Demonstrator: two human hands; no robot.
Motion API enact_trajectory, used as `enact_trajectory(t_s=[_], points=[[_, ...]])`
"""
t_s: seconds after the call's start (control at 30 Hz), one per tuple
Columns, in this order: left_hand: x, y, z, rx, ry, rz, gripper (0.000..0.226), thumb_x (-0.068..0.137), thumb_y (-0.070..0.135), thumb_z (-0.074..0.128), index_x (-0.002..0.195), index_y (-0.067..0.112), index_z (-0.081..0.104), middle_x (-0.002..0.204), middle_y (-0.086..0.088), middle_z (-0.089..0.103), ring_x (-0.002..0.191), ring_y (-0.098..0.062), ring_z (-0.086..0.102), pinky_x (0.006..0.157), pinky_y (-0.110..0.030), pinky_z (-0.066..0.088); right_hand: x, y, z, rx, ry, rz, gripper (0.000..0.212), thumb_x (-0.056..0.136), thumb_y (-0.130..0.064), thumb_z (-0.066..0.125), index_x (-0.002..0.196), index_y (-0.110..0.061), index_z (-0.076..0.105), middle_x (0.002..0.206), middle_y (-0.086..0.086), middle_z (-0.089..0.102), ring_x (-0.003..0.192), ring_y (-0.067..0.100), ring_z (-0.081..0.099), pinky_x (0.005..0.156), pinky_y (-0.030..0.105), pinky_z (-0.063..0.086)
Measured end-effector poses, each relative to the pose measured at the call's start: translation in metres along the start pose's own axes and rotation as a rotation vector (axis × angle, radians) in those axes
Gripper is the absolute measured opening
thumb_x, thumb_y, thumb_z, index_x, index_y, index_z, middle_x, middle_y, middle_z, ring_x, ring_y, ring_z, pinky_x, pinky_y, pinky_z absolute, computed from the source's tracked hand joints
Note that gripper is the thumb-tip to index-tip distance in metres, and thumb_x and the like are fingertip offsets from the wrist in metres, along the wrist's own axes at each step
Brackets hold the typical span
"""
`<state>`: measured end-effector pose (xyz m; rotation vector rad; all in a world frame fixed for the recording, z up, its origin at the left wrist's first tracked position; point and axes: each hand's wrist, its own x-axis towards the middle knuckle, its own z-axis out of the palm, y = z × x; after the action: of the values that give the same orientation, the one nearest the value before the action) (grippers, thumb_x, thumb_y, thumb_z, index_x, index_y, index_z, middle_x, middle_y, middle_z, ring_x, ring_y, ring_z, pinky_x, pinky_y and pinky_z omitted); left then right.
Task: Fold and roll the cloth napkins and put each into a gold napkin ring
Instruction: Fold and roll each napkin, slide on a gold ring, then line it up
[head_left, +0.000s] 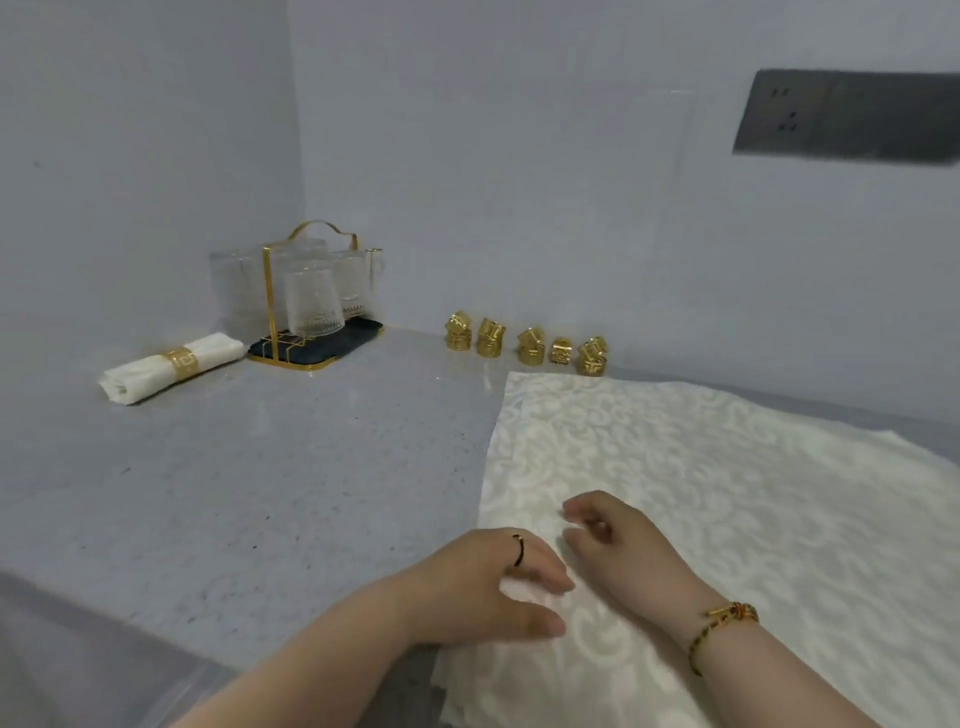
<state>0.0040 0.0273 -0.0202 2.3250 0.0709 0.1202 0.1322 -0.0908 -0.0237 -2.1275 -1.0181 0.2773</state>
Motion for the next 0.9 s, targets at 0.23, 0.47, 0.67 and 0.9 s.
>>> enact_trajectory(t_s=[0.23, 0.47, 0.67, 0.9], points=[[-0.005, -0.002, 0.015, 0.046, -0.006, 0.004, 0.032, 0.076, 0.026, 0.072, 0.071, 0.055, 0.059, 0.108, 0.041, 0.041, 0.099, 0.035, 0.032, 0.086, 0.009, 0.021, -0.083, 0.027, -0.038, 0.018, -0.219, -0.117, 0.035, 0.079, -0.039, 0.066, 0.100, -0.051, 0.041, 0.117, -0.041, 0.038, 0.118, -0.021, 0.029, 0.101, 0.002, 0.020], [-0.007, -0.001, 0.020, -0.041, 0.105, 0.003, 0.048, 0.072, 0.016, 0.075, 0.061, 0.061, 0.062, 0.095, 0.040, 0.056, 0.099, 0.032, 0.040, 0.086, 0.005, 0.028, -0.111, 0.035, -0.026, -0.079, -0.197, -0.449, 0.057, 0.063, -0.075, 0.050, 0.109, -0.042, 0.053, 0.112, -0.057, 0.036, 0.123, -0.022, 0.029, 0.102, 0.000, 0.020], [-0.027, 0.009, 0.023, -0.156, 0.027, 0.058, 0.017, 0.053, 0.060, 0.076, 0.064, 0.049, 0.069, 0.095, 0.037, 0.062, 0.105, 0.018, 0.050, 0.093, -0.001, 0.034, -0.113, 0.033, -0.024, 0.095, -0.143, -0.361, 0.036, 0.064, -0.052, 0.055, 0.099, -0.044, 0.057, 0.087, -0.056, 0.048, 0.111, -0.022, 0.043, 0.091, 0.000, 0.033], [-0.038, 0.004, 0.027, -0.201, -0.011, 0.162, 0.036, 0.048, 0.080, 0.061, 0.071, 0.052, 0.069, 0.096, 0.030, 0.066, 0.109, 0.011, 0.053, 0.094, -0.001, 0.029, -0.114, 0.031, -0.024, 0.198, -0.110, -0.266, 0.016, 0.062, -0.047, 0.060, 0.077, -0.043, 0.064, 0.084, -0.046, 0.059, 0.104, -0.016, 0.053, 0.088, 0.003, 0.038]])
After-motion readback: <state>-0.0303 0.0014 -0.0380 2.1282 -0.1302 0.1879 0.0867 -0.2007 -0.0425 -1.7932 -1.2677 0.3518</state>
